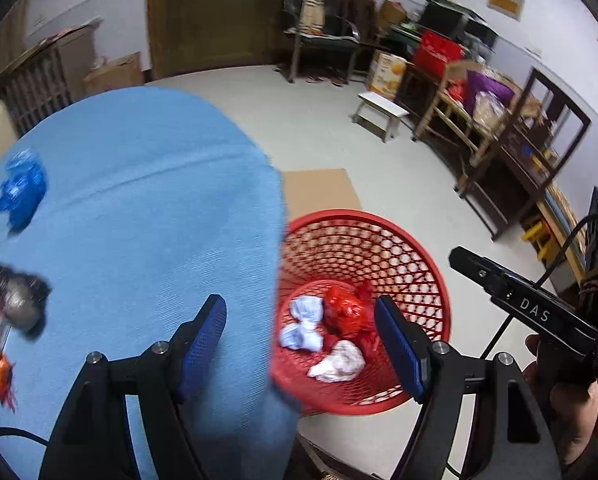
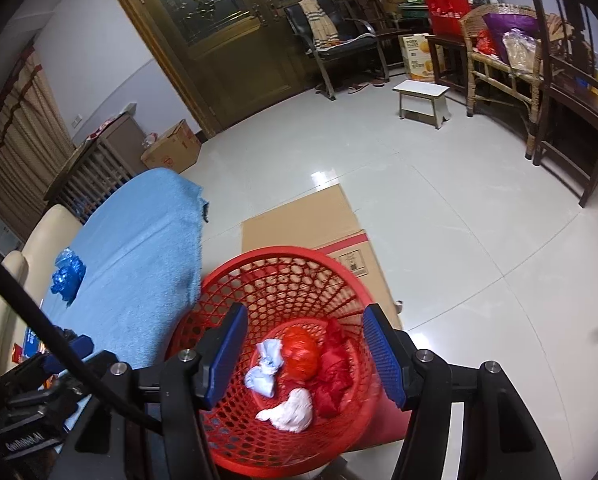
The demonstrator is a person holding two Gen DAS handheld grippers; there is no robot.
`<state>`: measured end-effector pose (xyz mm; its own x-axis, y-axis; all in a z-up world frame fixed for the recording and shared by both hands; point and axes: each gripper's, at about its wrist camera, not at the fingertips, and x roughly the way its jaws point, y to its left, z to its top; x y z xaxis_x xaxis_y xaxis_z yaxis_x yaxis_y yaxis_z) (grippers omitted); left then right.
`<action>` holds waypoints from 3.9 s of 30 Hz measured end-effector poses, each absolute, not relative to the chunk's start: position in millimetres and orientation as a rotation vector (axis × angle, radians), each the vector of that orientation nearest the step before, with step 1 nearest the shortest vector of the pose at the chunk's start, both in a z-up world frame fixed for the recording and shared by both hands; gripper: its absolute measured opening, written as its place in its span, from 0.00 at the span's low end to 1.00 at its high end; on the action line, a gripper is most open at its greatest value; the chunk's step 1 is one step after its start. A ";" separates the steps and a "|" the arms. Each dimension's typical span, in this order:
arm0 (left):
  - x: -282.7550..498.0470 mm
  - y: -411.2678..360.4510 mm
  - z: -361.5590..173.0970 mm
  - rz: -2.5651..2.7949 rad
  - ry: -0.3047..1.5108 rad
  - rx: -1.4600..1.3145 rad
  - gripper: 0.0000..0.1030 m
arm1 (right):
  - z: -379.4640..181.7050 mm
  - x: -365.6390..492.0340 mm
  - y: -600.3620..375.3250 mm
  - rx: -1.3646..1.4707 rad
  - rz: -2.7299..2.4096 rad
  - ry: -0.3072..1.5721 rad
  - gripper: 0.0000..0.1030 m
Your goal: Collect trash
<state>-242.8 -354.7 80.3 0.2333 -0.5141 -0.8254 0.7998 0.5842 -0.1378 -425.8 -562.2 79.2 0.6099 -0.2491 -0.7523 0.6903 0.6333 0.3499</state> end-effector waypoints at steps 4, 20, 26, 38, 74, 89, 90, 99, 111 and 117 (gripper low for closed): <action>-228.5 -317.8 84.1 -0.861 0.974 0.280 0.74 | 80.0 -413.7 -549.6 0.667 -0.560 0.730 0.62; -175.8 -180.1 85.1 -0.561 0.938 0.106 0.75 | 88.8 -341.6 -475.1 0.539 -0.404 0.794 0.62; -142.9 -121.3 68.2 -0.347 0.917 0.012 0.76 | 92.0 -326.5 -455.0 0.500 -0.363 0.810 0.62; -103.5 -94.2 36.3 -0.231 0.959 -0.072 0.76 | 86.3 -303.2 -427.0 0.468 -0.298 0.847 0.62; -118.7 -51.0 30.8 -0.191 0.923 -0.038 0.68 | 81.6 -100.6 -254.1 0.092 0.096 0.980 0.62; -121.2 -52.8 32.9 -0.206 0.913 -0.022 0.68 | 69.4 -127.5 -267.9 0.161 0.099 0.987 0.38; -122.5 -53.9 33.4 -0.207 0.911 -0.015 0.68 | 70.8 -132.6 -270.5 0.169 0.096 0.982 0.38; -139.4 -73.0 46.7 -0.240 0.894 0.038 0.68 | 87.8 -180.1 -293.6 0.269 0.062 0.917 0.38; -160.2 -102.2 61.4 -0.297 0.864 0.100 0.68 | 111.1 -232.8 -324.3 0.354 0.018 0.834 0.38; -166.5 -114.1 63.5 -0.321 0.861 0.121 0.68 | 115.9 -250.8 -339.1 0.383 -0.012 0.808 0.38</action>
<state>-166.5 -114.1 63.5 0.6068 -0.2285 -0.7613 0.3258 0.9451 -0.0240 -250.8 -339.1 115.9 0.6945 0.1340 -0.7069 0.1554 0.9314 0.3292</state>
